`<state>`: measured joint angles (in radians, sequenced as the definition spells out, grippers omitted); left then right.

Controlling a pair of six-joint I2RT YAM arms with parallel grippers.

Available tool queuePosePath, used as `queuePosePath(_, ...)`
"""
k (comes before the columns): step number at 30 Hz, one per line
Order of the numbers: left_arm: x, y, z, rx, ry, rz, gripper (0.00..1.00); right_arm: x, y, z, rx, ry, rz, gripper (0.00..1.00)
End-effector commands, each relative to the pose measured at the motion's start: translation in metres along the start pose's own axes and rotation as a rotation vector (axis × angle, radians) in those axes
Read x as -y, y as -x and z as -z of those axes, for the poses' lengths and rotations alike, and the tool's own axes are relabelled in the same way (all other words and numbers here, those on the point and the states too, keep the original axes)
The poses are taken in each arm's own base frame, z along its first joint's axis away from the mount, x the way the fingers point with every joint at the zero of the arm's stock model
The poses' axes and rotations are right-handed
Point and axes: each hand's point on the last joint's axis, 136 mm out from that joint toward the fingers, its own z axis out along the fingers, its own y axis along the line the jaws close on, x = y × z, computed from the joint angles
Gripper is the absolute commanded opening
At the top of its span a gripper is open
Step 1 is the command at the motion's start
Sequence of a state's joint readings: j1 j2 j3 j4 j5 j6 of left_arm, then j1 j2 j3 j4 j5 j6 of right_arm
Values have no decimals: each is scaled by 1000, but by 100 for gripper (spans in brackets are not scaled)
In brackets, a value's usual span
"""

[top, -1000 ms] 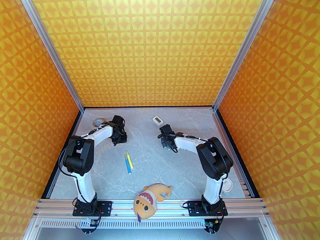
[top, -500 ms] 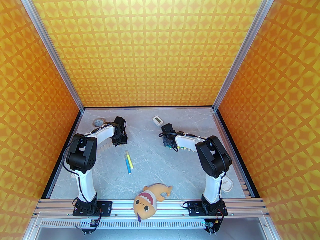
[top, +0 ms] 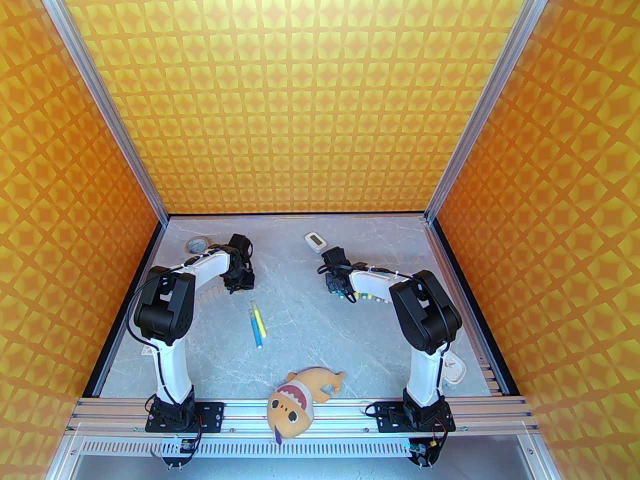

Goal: Open the pen caps

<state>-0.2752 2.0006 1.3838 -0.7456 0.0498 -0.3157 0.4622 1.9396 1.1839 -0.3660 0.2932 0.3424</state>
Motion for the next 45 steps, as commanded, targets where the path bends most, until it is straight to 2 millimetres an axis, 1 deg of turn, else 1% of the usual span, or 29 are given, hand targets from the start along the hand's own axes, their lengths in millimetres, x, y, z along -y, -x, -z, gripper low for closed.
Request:
queuePosePath(1,-2,-2,-3,-15,21,-18,24,5,3,-2,-9,-23,6,22)
queuePosePath(4,-2,-3,-4,-16,22,-19,26,5,3,-1,-12,-22,9,23)
queuePosePath(6,-1,-3,-3,-13,21,-21,27,4,4,0,-13,-15,11,26)
queuePosePath(8,0,-2,0,0,16,-19,27,3,4,3,-17,-6,17,26)
queuePosePath(10,1,1,5,19,10,-19,27,2,6,8,-15,5,23,30)
queuePosePath(11,2,3,9,32,6,-19,29,2,7,11,-11,10,26,37)
queuePosePath(12,3,5,14,46,0,-21,31,1,9,15,-8,16,32,39)
queuePosePath(14,5,8,23,71,-9,-25,34,0,10,21,-5,29,45,40)
queuePosePath(17,8,15,40,124,-29,-30,35,-7,13,35,1,55,77,42)
queuePosePath(18,9,16,46,140,-36,-29,37,-9,14,40,4,59,92,43)
queuePosePath(19,12,18,53,162,-51,-31,37,-14,14,45,4,65,114,43)
queuePosePath(21,15,21,66,207,-73,-31,42,-23,14,56,5,78,159,45)
queuePosePath(24,16,24,81,285,-102,-38,53,-41,9,72,1,112,216,46)
queuePosePath(26,12,27,92,337,-114,-34,59,-58,2,80,-22,158,249,46)
queuePosePath(27,8,27,95,355,-115,-29,60,-65,-1,84,-30,176,263,46)
queuePosePath(30,-9,25,101,401,-111,0,67,-94,-15,96,-68,249,319,46)
queuePosePath(34,-45,20,104,461,-94,72,79,-140,-34,111,-120,372,383,46)
queuePosePath(38,-75,10,103,495,-81,129,83,-184,-49,122,-165,480,431,46)
queuePosePath(40,-86,6,101,498,-70,148,84,-202,-55,126,-184,517,452,46)
queuePosePath(43,-96,-1,99,500,-62,172,84,-223,-66,129,-223,546,496,45)
queuePosePath(45,-101,-3,99,514,-60,188,84,-232,-70,129,-246,547,517,45)
